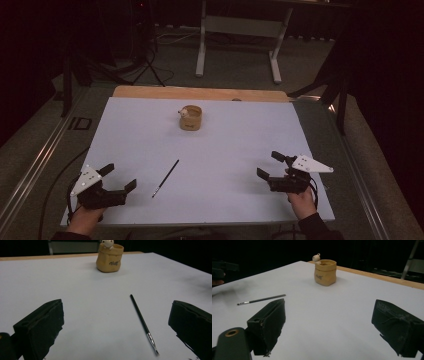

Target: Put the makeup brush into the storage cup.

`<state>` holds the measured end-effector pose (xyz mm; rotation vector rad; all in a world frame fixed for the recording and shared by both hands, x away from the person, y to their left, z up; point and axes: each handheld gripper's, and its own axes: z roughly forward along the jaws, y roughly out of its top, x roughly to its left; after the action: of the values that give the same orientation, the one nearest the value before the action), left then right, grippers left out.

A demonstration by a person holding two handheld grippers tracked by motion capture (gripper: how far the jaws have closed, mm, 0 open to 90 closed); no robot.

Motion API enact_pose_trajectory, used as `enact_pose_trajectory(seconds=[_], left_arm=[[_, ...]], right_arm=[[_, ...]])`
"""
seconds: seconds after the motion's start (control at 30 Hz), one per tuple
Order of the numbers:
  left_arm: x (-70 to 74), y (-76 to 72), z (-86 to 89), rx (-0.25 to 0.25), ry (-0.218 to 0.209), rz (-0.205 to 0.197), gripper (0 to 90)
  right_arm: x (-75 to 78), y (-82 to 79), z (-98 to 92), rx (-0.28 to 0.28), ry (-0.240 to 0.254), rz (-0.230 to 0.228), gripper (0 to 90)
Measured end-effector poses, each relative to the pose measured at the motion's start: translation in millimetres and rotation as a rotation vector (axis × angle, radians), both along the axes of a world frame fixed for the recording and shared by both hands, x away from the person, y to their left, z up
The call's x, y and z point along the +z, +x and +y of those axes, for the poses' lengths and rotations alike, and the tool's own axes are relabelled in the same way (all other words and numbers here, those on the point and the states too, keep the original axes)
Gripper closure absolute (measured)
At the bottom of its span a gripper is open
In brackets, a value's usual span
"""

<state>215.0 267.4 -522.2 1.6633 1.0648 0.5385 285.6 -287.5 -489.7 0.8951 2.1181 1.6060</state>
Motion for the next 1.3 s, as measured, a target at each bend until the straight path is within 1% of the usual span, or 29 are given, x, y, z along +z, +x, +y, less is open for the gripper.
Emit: enact_pose_trajectory(seconds=[0.07,0.1,0.17,0.27,0.37,0.4,0.43,0.47,0.5,0.53,0.57,0.6,0.63,0.67,0.73,0.77,0.87,0.9,0.93,0.97,1.0,1.07,1.1,1.17,1.27,1.3], left_arm=[[0.6,-0.4,-0.4,0.002,0.003,-0.002,0.9],[1.4,-0.9,-0.7,-0.001,0.005,-0.011,0.9],[3.3,-2.3,-1.1,-0.001,0.007,-0.022,0.9],[4.6,-3.2,-1.2,0.001,0.004,-0.026,0.9],[6.7,-4.2,-2.1,-0.021,0.005,0.0,0.9],[7.6,-4.8,-2.7,-0.014,0.015,0.004,0.9],[9.6,-4.8,-2.9,-0.016,0.015,0.017,0.9],[12.1,-5.4,-3.2,-0.013,0.014,0.007,0.9],[15.4,-5.8,-3.2,-0.005,0.024,0.003,0.9],[15.4,-5.8,-3.2,-0.005,0.024,0.003,0.9],[22.0,-4.8,-3.0,-0.003,-0.005,0.039,0.9],[24.7,-4.2,-3.0,0.006,-0.007,0.054,0.9],[24.7,-4.2,-3.0,0.006,-0.007,0.054,0.9],[29.1,-3.4,-5.3,0.007,0.009,0.07,0.9],[30.7,-3.4,-7.0,0.012,0.012,0.068,0.9],[34.3,-1.7,-10.9,-0.01,0.013,0.091,0.9],[40.0,1.9,-18.0,-0.031,0.027,0.123,0.9],[40.0,1.9,-18.0,-0.031,0.027,0.123,0.9],[42.4,3.6,-19.8,-0.045,0.035,0.143,0.9],[46.1,6.9,-22.0,-0.056,0.032,0.18,0.9],[48.0,9.0,-22.9,-0.065,0.031,0.206,0.9],[52.5,12.9,-25.5,-0.072,0.036,0.243,0.9],[54.7,15.2,-26.9,-0.08,0.038,0.253,0.9],[59.4,18.8,-30.1,-0.079,0.057,0.257,0.9],[66.6,25.0,-34.0,-0.082,0.06,0.26,0.9],[68.2,26.4,-35.1,-0.089,0.062,0.263,0.9]], right_arm=[[0.9,-0.4,-0.4,0.0,0.015,-0.005,11.6],[0.9,-0.4,-0.4,0.0,0.015,-0.005,11.6],[1.9,-0.9,-0.3,-0.004,0.032,-0.011,11.6],[1.4,-0.5,0.0,0.0,0.028,-0.007,11.6],[1.6,-0.8,0.6,0.003,0.028,-0.009,11.6],[1.7,-1.0,0.8,0.005,0.026,-0.012,11.6],[2.0,-1.1,0.9,0.007,0.03,-0.014,11.6],[2.1,-1.1,1.2,0.006,0.029,-0.014,11.6],[2.1,-1.2,1.6,0.006,0.026,-0.015,11.6],[2.2,-1.4,1.8,0.007,0.027,-0.016,11.6],[2.2,-1.5,2.0,0.008,0.028,-0.015,11.6],[2.1,-1.5,2.4,0.009,0.027,-0.014,11.6],[2.1,-1.5,2.4,0.009,0.027,-0.014,11.6],[2.5,-2.0,3.1,0.01,0.025,-0.02,11.6],[3.1,-2.5,3.9,0.011,0.022,-0.023,11.6],[3.5,-2.9,4.2,0.012,0.023,-0.024,11.6],[3.9,-3.3,4.6,0.015,0.023,-0.027,11.6],[3.9,-3.3,4.6,0.015,0.023,-0.027,11.6],[4.0,-3.3,4.6,0.016,0.025,-0.026,11.6],[4.0,-3.2,4.6,0.015,0.025,-0.027,11.6],[4.0,-3.2,4.5,0.016,0.027,-0.026,11.6],[3.9,-3.3,4.5,0.015,0.027,-0.025,11.6],[3.9,-3.2,4.6,0.017,0.027,-0.026,11.6],[4.0,-3.2,4.6,0.017,0.026,-0.026,11.6],[3.9,-2.7,4.8,0.021,0.029,-0.025,11.6],[3.9,-2.7,4.6,0.022,0.032,-0.024,11.6]])
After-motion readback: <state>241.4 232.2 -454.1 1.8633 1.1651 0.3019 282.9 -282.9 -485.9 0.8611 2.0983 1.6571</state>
